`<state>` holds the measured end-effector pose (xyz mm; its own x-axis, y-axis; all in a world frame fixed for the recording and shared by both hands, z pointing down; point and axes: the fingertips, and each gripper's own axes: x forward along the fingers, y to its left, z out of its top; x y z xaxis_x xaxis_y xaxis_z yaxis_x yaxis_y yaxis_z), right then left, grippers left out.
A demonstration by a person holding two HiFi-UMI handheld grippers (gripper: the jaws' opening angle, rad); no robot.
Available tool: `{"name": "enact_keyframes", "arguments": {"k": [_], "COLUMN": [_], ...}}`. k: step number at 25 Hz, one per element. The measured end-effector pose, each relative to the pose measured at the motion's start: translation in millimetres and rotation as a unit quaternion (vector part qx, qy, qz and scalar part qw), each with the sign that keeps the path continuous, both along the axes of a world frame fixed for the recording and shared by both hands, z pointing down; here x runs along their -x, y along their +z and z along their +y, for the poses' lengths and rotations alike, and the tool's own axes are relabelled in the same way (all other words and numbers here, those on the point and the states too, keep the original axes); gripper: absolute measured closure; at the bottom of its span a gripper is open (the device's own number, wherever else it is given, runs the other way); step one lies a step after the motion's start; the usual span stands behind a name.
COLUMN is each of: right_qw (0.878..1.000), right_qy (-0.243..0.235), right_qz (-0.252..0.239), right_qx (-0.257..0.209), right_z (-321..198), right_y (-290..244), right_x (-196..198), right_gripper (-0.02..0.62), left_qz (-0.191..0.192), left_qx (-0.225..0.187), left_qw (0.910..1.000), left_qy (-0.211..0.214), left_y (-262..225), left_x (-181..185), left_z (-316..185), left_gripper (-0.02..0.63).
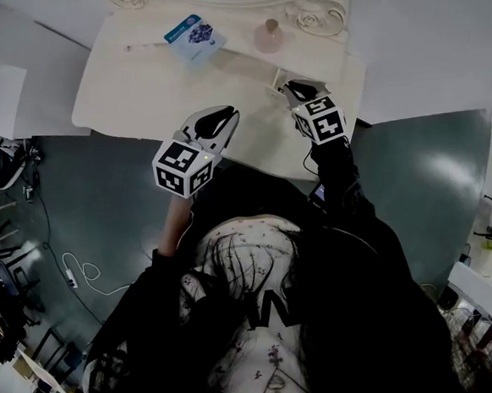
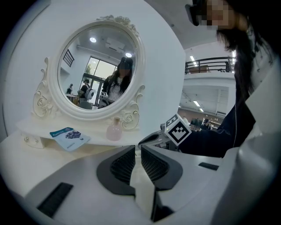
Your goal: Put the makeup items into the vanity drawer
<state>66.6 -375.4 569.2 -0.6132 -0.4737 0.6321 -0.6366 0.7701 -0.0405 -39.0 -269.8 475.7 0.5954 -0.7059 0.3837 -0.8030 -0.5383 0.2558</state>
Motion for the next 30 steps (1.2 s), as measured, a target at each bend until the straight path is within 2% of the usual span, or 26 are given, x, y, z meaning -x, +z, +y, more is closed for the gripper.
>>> {"name": "enact_keyframes", "arguments": {"k": [5, 14, 24, 30], "right_qw": [0.998, 0.994, 0.988, 0.985], "right_qy": [0.025, 0.058, 0.109, 0.138], "right_qz": [-0.048, -0.085, -0.099, -0.098], "right_qx": [-0.011, -0.045, -0.044, -0.036], "right_z": [19.8, 65.0, 123.7, 150.4], "right_y": [-31.9, -74.5, -77.9, -73.6], "right_x": [5.6, 26.1, 62.1, 79.6], "right_gripper": [0.550, 0.551, 0.551, 0.551], "left_qz": [0.004, 0.016, 0.024, 0.032], "left_qx": [-0.002, -0.012, -0.016, -0.007], "left_qw": [0.9998, 0.9973, 0.9884, 0.9836], "left_qy": [0.021, 0.071, 0.149, 0.177], "left_y": [-2.0, -6.3, -5.8, 2.5], "left_x": [1.9, 9.3, 25.2, 40.8], "left_z": [1.1, 7.3, 32.3, 49.0], "left_gripper": [0.565, 0.565, 0.565, 0.565]}}
